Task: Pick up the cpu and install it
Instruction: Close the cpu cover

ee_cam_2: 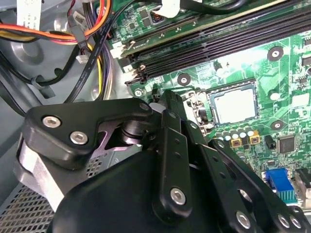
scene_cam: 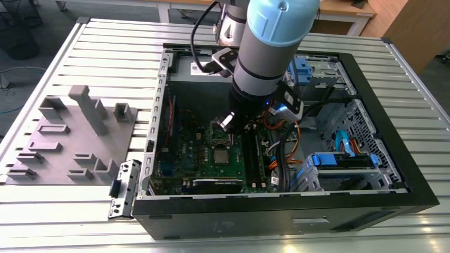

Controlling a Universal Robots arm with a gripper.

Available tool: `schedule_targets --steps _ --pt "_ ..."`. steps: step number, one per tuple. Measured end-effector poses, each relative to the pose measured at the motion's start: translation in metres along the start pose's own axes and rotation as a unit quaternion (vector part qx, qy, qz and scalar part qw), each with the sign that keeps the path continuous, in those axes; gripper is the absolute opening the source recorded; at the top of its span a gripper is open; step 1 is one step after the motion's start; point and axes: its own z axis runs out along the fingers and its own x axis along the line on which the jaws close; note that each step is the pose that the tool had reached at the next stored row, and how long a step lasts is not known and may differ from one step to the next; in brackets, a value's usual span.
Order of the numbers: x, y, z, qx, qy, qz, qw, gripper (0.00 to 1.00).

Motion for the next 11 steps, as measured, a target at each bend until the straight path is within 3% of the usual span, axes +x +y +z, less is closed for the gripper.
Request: schedule_targets --steps 2,6,11 --pt "-0.0001 0.0003 0.0006 -0.0029 -0.0016 -0.005 0.99998 0.11" --pt "-0.0015 0.0016 0.0036 -0.0147 -0.0115 -0.008 0.99979 0.11" --pt "-0.0023 0.0022 0.0093 -0.016 -0.0125 -0.008 0.99976 0.11"
